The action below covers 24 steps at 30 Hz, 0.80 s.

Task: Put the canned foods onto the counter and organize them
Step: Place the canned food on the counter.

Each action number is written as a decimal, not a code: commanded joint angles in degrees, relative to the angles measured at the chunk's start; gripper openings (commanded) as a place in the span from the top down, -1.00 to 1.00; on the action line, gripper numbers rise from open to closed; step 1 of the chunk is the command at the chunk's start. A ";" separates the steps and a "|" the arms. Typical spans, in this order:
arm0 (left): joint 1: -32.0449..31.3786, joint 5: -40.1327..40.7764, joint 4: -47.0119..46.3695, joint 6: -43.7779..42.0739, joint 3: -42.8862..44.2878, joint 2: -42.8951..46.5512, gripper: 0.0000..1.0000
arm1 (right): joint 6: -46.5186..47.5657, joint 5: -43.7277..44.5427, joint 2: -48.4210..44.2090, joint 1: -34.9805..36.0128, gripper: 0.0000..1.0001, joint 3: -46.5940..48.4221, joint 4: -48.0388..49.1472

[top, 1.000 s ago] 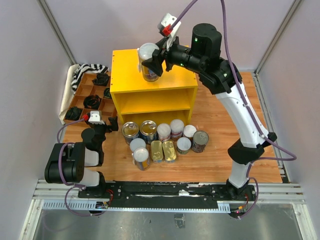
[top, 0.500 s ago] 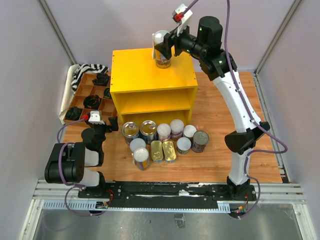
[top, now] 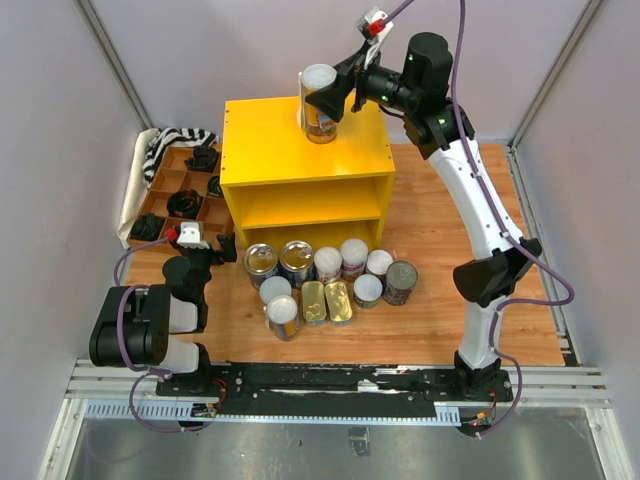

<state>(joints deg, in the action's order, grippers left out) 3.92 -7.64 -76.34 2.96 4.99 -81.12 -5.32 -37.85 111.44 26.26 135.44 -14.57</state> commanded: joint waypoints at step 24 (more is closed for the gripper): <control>-0.23 -0.26 -0.83 -1.01 0.63 -0.35 -0.99 | 2.52 -8.70 -7.69 -3.94 0.09 -17.98 4.82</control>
<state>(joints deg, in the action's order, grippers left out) 3.92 -7.66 -76.27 2.96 4.99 -81.12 -5.74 -44.88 103.72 22.09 117.62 -9.93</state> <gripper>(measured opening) 0.994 0.540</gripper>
